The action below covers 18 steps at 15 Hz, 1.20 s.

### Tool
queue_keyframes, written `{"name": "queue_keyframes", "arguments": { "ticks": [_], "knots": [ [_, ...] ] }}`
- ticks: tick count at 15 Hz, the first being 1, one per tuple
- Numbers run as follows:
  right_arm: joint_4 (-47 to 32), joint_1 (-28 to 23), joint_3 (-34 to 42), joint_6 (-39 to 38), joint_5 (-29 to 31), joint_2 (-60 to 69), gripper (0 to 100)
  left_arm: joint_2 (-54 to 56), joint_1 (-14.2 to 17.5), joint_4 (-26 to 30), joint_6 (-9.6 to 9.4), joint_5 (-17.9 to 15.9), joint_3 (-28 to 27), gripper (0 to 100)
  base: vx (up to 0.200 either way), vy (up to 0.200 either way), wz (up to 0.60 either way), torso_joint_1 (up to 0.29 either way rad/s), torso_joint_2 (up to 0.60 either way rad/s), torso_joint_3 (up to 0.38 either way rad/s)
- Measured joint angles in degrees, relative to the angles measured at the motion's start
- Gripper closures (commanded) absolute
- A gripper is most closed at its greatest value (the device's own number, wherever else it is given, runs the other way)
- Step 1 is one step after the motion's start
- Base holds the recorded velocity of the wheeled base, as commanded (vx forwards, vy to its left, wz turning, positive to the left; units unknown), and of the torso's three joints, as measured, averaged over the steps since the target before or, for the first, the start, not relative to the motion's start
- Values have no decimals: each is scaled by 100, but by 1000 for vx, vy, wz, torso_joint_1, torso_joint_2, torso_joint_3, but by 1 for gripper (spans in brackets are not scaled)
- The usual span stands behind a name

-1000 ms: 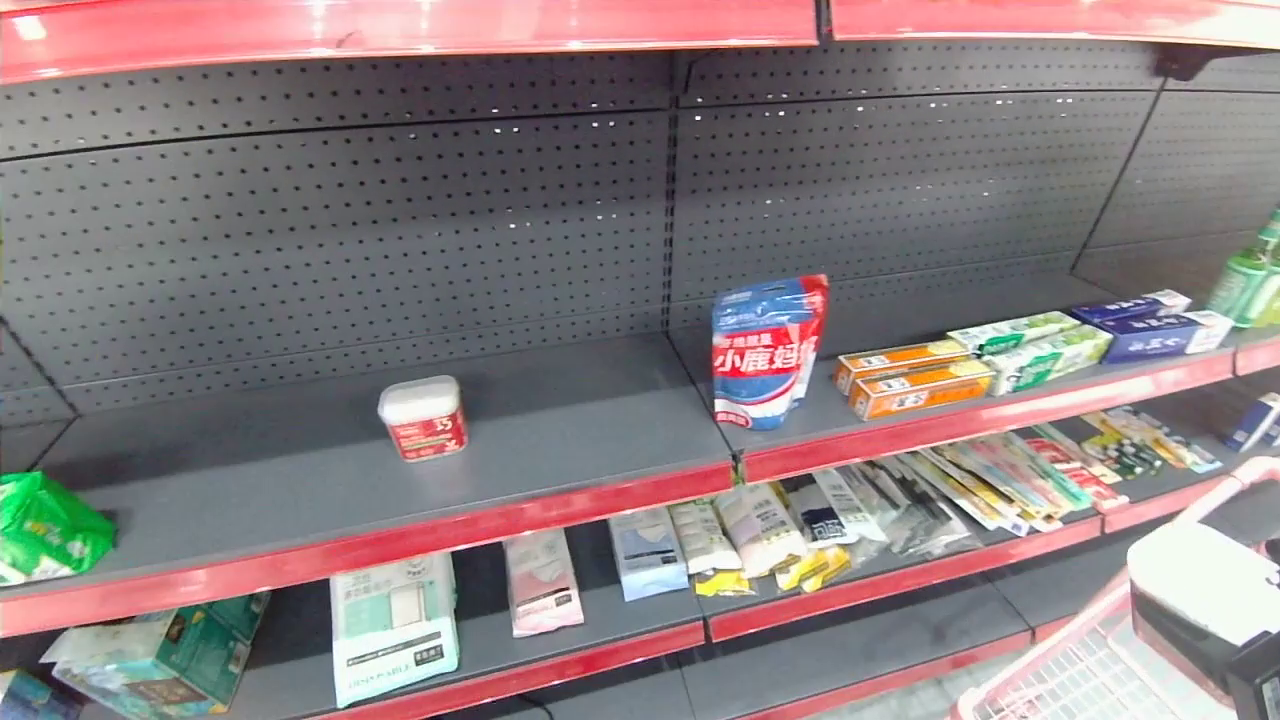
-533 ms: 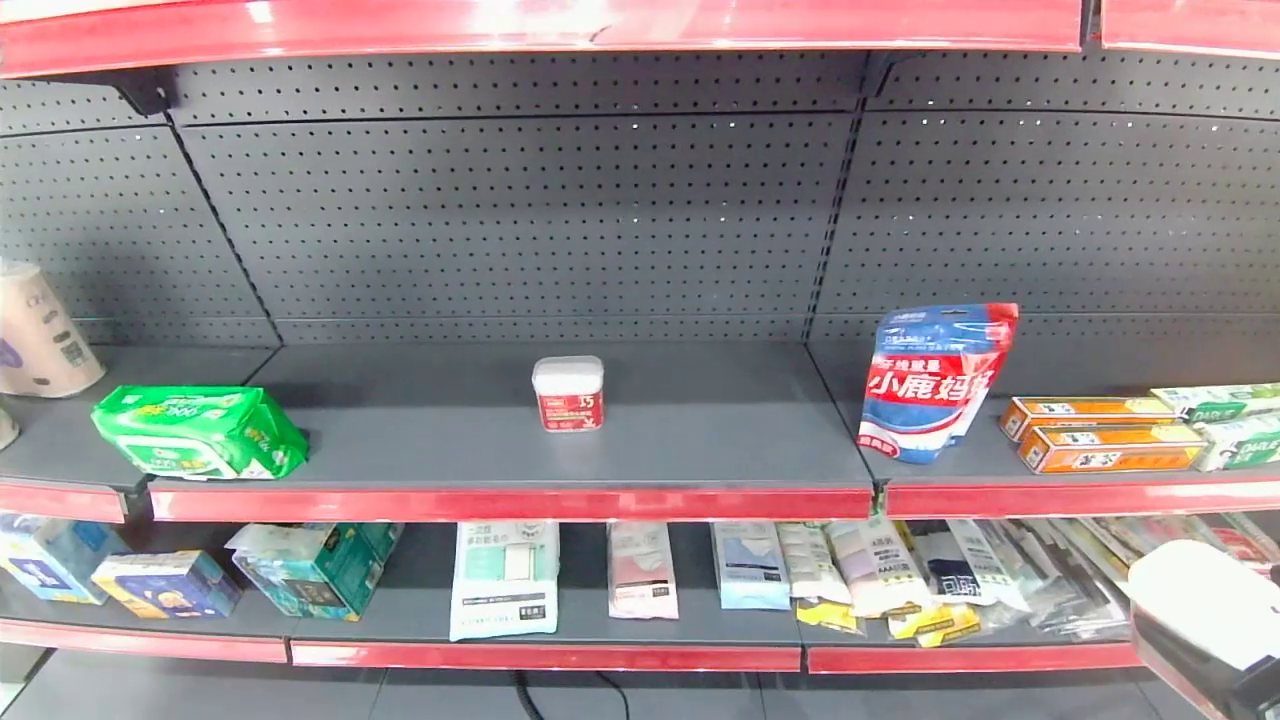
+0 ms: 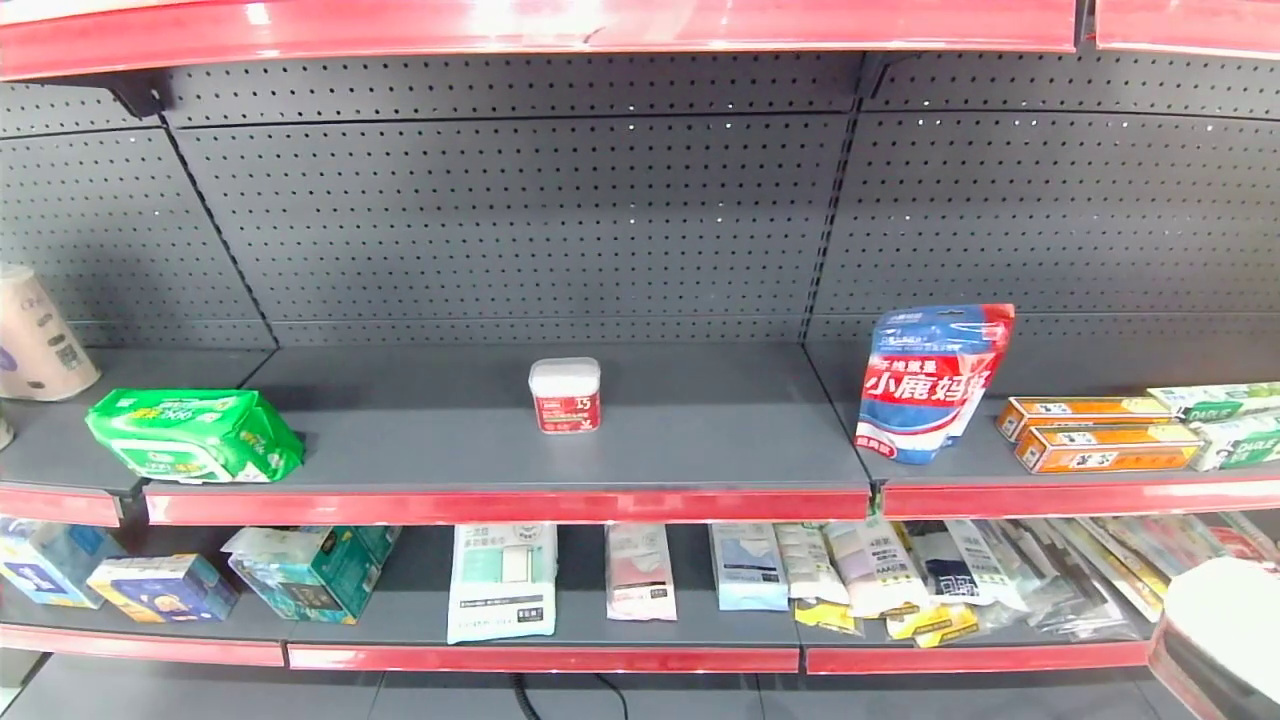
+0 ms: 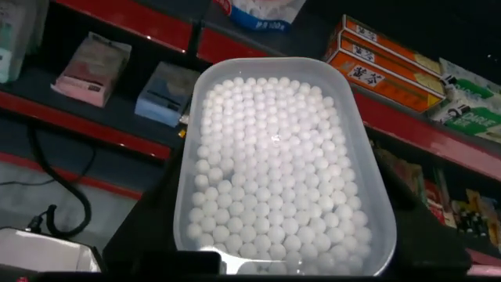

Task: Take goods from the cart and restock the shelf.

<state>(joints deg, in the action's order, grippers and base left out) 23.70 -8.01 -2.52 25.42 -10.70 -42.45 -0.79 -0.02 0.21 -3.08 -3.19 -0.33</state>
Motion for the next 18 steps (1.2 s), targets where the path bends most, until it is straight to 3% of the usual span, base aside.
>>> {"name": "queue_keyframes", "arguments": {
  "ticks": [1, 3, 7, 8, 11, 13, 15, 18],
  "knots": [
    [2, 7, 13, -66, -130, 177, 100, -28, 0, 20, -57, -85, -112, 0, 0, 0, 0, 0, 0, 0],
    [0, -17, 29, -174, -191, 469, 100, -319, 5, 33, 9, -72, -538, 0, 0, 0, 0, 0, 0, 0],
    [-6, -20, 143, -646, -199, 841, 100, -2295, 35, -69, 134, 623, -1716, 0, 0, 0, 0, 0, 0, 0],
    [5, -9, 160, -798, -216, 940, 100, -2865, 18, -219, 101, 727, -1909, 0, 0, 0, 0, 0, 0, 0],
    [-6, -26, 195, -895, -95, 1081, 100, -4573, 33, -1170, -222, 406, -2276, 0, 0, 0, 0, 0, 0, 0],
    [-16, -17, 226, -895, -76, 1101, 100, -5599, 150, -2002, -351, -206, -2392, 0, 0, 0, 0, 0, 0, 0],
    [-208, -22, 230, -881, -65, 1089, 100, -6588, 468, -2654, -569, -1367, -2522, 0, 0, 0, 0, 0, 0, 0],
    [-452, -39, 204, -766, 301, 1100, 100, -8137, 989, -3419, -1349, -2836, -2907, 0, 0, 0, 0, 0, 0, 0]
  ]
}}
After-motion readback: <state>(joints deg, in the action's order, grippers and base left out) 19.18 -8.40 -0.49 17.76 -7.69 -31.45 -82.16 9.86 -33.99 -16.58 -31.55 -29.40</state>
